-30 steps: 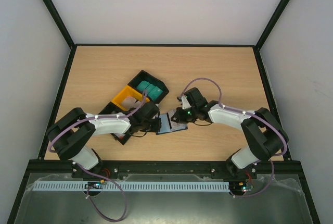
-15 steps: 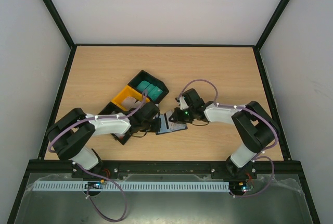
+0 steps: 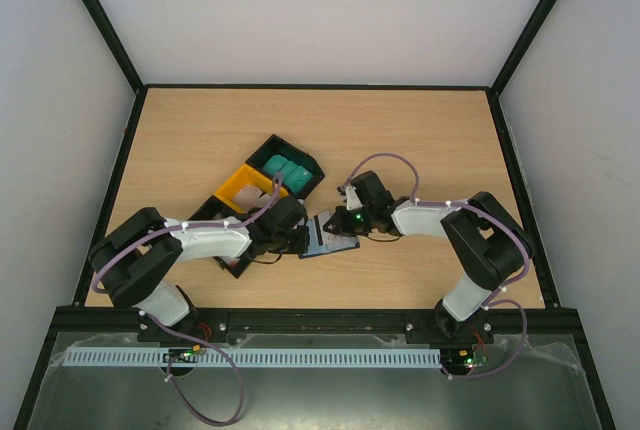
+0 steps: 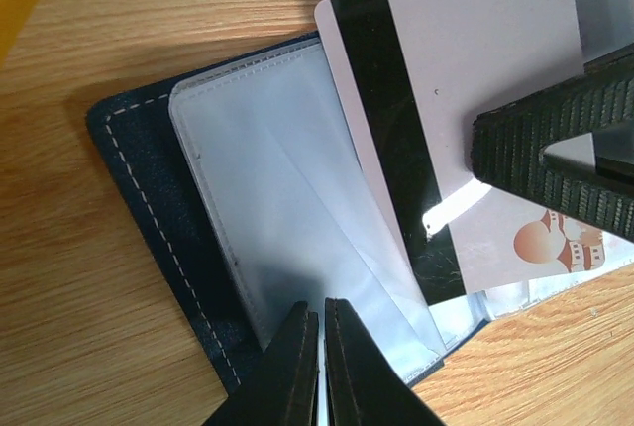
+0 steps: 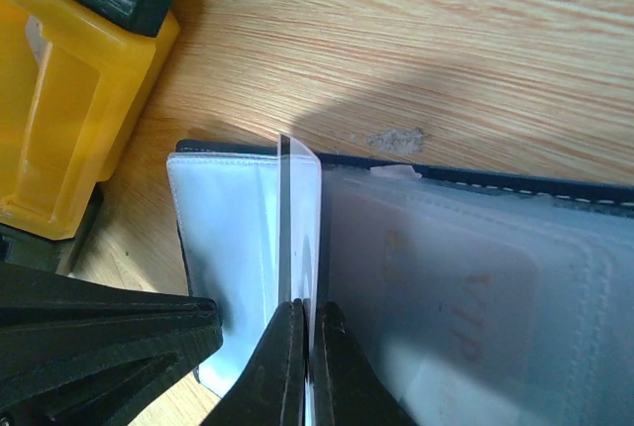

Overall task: Put the credit cards into the card holder
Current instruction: Insert the credit card into the card holder.

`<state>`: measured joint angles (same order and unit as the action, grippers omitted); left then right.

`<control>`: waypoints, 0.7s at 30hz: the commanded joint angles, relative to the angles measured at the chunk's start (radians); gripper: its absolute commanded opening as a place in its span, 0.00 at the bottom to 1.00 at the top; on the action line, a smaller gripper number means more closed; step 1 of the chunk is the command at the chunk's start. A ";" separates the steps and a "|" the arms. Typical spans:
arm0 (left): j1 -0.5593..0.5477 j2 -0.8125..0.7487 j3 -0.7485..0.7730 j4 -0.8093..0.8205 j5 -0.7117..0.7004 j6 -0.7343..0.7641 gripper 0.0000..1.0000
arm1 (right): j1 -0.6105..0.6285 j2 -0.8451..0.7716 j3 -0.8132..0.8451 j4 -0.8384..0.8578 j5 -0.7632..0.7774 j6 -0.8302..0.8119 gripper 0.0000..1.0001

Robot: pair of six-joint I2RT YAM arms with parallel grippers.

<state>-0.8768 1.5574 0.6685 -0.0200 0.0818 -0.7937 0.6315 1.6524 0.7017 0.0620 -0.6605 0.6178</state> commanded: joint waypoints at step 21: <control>-0.012 -0.005 -0.021 -0.074 -0.053 -0.031 0.07 | 0.030 -0.028 -0.118 -0.040 0.031 0.001 0.02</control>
<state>-0.8837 1.5536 0.6685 -0.0265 0.0628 -0.8158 0.6537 1.6150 0.6258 0.1368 -0.6662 0.6155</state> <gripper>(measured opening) 0.069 0.023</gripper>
